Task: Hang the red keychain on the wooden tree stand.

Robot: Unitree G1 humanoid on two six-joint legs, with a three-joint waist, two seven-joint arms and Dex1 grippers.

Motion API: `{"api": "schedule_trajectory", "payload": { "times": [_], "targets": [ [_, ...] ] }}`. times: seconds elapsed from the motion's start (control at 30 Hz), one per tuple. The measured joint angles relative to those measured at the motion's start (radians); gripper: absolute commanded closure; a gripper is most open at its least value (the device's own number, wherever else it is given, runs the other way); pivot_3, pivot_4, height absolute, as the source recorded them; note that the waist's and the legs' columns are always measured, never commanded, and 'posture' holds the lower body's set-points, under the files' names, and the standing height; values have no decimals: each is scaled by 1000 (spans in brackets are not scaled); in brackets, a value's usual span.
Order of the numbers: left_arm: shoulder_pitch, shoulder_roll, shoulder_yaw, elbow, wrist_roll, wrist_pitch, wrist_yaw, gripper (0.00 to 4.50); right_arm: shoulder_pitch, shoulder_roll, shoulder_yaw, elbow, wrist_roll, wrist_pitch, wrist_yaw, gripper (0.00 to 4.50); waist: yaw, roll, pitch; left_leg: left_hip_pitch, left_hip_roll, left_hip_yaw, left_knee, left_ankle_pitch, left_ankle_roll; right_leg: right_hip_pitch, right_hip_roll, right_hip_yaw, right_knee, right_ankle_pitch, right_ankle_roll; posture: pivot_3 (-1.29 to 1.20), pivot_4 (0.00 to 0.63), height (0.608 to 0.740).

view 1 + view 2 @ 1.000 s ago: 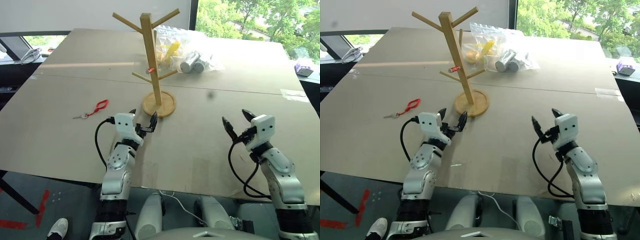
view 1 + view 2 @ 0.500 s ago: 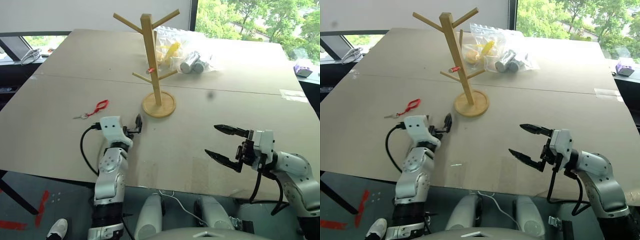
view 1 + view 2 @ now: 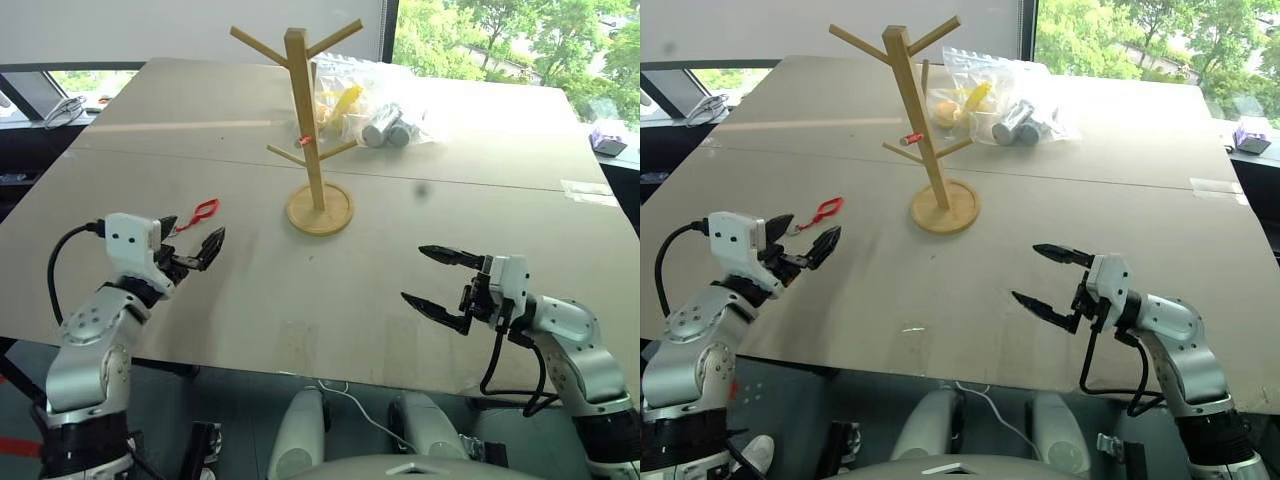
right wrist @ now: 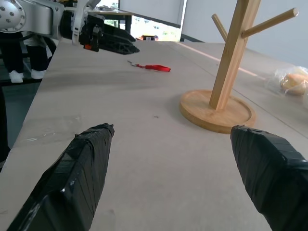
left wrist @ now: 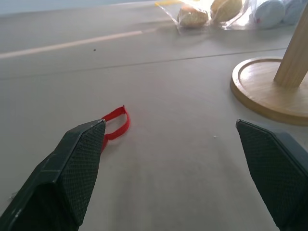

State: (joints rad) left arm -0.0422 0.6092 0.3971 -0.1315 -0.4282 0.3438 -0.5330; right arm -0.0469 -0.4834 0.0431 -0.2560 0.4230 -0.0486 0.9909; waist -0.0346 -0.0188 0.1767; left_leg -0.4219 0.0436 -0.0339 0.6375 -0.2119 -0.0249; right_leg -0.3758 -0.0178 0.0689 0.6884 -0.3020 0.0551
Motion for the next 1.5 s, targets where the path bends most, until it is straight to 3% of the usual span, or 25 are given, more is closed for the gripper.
{"api": "schedule_trajectory", "payload": {
  "times": [0.27, 0.67, 1.5],
  "targets": [
    [-129, 92, -27, 258, 53, -59, -124, 0, 6, 11, -1, 1, -20, -1, -25, 351, -1, 0, 0, 0, 0, 0, 0, 0, 0, 0, 0, 0, 0, 0, 0, 0, 150, 740],
    [-287, 112, -104, 536, 164, -184, -182, 0, 49, -5, -17, -51, -17, 2, -54, 351, -1, 0, 0, 0, 0, 0, 0, 0, 0, 0, 0, 0, 0, 0, 0, 0, 150, 740],
    [-443, 111, -158, 819, 240, -289, -193, 0, 92, -23, -25, -106, -14, 38, -130, 351, -1, -1, 0, 0, 0, 0, 0, 0, 0, -1, 0, 0, 2, 0, 0, 0, 150, 740]
  ]
}}
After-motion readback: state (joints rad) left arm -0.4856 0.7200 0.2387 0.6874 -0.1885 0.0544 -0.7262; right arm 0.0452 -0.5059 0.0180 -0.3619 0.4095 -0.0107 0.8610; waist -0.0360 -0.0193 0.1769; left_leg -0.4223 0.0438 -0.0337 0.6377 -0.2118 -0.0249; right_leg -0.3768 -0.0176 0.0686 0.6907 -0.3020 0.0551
